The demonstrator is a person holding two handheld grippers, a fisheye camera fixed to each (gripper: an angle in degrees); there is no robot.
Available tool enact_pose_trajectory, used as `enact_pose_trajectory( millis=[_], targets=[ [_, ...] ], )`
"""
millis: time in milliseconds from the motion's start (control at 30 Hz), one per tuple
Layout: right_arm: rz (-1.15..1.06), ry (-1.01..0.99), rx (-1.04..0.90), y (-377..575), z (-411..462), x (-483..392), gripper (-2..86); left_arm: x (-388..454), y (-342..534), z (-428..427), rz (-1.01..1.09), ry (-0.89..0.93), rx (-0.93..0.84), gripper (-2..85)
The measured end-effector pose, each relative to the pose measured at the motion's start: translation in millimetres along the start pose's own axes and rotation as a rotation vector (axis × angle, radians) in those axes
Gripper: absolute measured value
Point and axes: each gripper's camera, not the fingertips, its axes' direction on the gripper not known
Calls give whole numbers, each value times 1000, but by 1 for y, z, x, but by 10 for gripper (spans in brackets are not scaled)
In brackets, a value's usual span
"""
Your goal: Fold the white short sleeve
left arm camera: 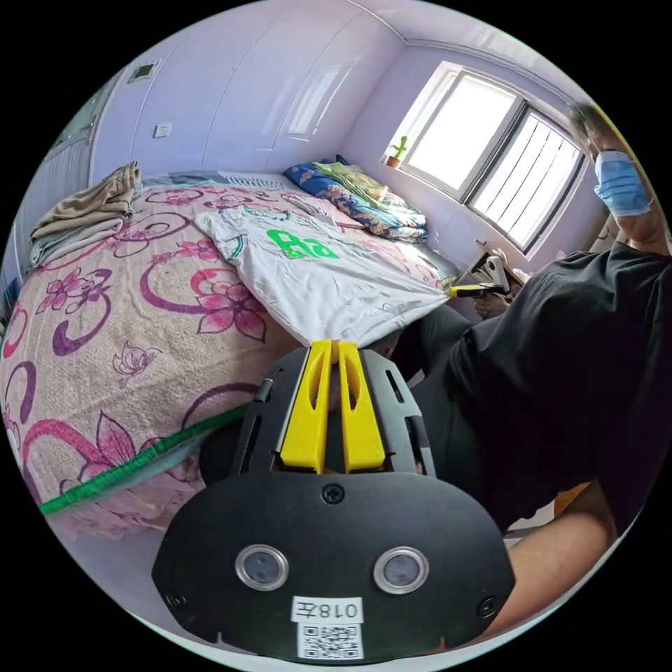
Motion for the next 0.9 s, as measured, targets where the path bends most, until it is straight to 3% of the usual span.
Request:
enact_pose_trajectory(
  millis=[233,300,400,500,633,800,867,900],
  targets=[
    [-100,40,-292,-1,26,-22,2,2,-17,0,-47,72,-264,-7],
    [-119,12,-326,-2,19,-28,-1,10,-29,-20,-45,79,-223,-8],
    [-163,-48,-153,-21,3,-39,-2,31,-76,-40,45,82,-44,-9],
    [-220,-179,-20,-55,24,-49,-3,46,-137,12,146,214,-19,-9],
    [-268,-241,-135,-90,103,-62,-3,67,-196,131,184,321,-234,-10],
    [-239,-54,-501,-84,180,-61,-5,91,-200,201,131,168,-674,-8],
    [-281,-55,-541,-77,174,-65,-6,114,-198,192,187,181,-727,-5],
    [-297,-64,-479,-79,160,-66,-5,126,-204,176,203,207,-668,-3]
  ],
)
